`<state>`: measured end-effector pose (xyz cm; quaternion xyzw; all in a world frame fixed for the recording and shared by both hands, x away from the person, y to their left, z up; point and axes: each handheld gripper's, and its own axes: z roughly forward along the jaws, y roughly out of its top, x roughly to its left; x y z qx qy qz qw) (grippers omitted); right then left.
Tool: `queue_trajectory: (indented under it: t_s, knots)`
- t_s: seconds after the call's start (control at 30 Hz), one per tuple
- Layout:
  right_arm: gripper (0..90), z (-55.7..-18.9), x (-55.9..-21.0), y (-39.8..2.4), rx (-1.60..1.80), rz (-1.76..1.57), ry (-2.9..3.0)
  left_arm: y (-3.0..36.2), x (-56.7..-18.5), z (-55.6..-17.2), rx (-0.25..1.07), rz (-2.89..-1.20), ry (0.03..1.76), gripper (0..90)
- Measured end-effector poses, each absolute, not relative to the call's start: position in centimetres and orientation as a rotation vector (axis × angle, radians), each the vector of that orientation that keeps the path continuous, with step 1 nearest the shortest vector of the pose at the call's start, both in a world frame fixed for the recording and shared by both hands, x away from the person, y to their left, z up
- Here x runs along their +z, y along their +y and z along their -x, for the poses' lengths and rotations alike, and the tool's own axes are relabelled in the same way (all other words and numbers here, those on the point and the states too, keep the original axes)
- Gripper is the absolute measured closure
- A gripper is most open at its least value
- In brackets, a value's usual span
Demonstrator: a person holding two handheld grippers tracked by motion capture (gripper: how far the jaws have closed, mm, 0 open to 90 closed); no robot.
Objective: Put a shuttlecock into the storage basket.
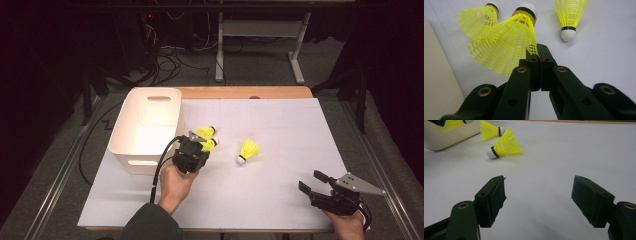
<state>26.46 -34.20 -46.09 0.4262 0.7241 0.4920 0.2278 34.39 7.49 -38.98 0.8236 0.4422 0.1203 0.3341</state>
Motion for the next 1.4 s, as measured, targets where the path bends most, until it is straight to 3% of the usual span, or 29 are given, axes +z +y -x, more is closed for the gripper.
queue_trajectory:
  t_s: [1.4]
  knots:
    - [27.4, -26.4, -46.1, -34.2, 1.358, -1.17, 1.998, 7.1, -35.9, -36.7, 0.322, -2.149, 1.183, 89.0]
